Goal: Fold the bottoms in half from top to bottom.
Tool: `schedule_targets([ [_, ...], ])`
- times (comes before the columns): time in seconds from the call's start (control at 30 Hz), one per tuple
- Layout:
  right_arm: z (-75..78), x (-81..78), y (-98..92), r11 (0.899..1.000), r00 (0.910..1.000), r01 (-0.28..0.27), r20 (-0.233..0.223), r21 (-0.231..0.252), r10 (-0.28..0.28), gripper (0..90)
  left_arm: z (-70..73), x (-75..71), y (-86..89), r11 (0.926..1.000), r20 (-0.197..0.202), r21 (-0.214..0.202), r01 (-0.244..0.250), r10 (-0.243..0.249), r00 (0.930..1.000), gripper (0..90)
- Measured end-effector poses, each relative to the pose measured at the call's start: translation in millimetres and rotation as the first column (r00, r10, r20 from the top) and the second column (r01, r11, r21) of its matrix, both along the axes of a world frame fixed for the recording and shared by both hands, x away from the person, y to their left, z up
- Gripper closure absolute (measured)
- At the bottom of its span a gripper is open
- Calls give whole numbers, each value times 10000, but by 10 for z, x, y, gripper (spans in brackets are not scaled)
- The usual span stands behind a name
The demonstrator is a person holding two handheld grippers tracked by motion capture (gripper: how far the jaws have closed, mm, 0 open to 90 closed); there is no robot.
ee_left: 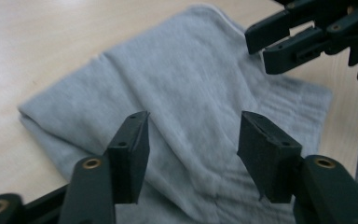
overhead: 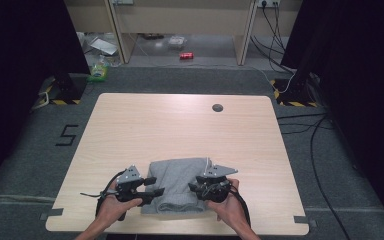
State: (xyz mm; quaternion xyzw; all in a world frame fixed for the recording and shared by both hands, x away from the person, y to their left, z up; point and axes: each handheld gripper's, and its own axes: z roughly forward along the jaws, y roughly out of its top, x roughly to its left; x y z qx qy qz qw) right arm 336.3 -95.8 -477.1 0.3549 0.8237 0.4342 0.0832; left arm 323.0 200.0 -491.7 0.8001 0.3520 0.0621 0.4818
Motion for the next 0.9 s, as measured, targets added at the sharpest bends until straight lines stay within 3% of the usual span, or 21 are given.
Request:
schedule_targets([
  [0.23, -161, -182, 10, 9953, 9999, -126, -108, -962, 116, 512, -128, -137, -58, 9973, 20, 672, 307, -309, 9995, 382],
  [0.43, -197, -225, -12, 9947, 10000, -16, -61, -1032, 9, 459, -111, -170, -92, 9939, 356, 1053, 340, -379, 9986, 379],
  [0.53, -99, -167, -23, 9976, 10000, 24, -86, -689, -30, 404, -41, -86, -55, 9980, 189, 617, 126, -138, 9997, 356],
  [0.63, 45, -55, -44, 9990, 9994, 181, 299, -404, -169, 383, 37, 54, 12, 9985, 278, 434, -322, 310, 9991, 344],
  [0.77, 175, 164, -74, 9980, 9975, 522, 503, -369, -503, 363, 84, 292, 97, 9951, 178, 463, -870, 863, 9961, 322],
  [0.9, 204, 394, -124, 9954, 9955, 827, 513, -488, -802, 334, 63, 510, 177, 9890, -55, 453, -1406, 1410, 9900, 316],
])
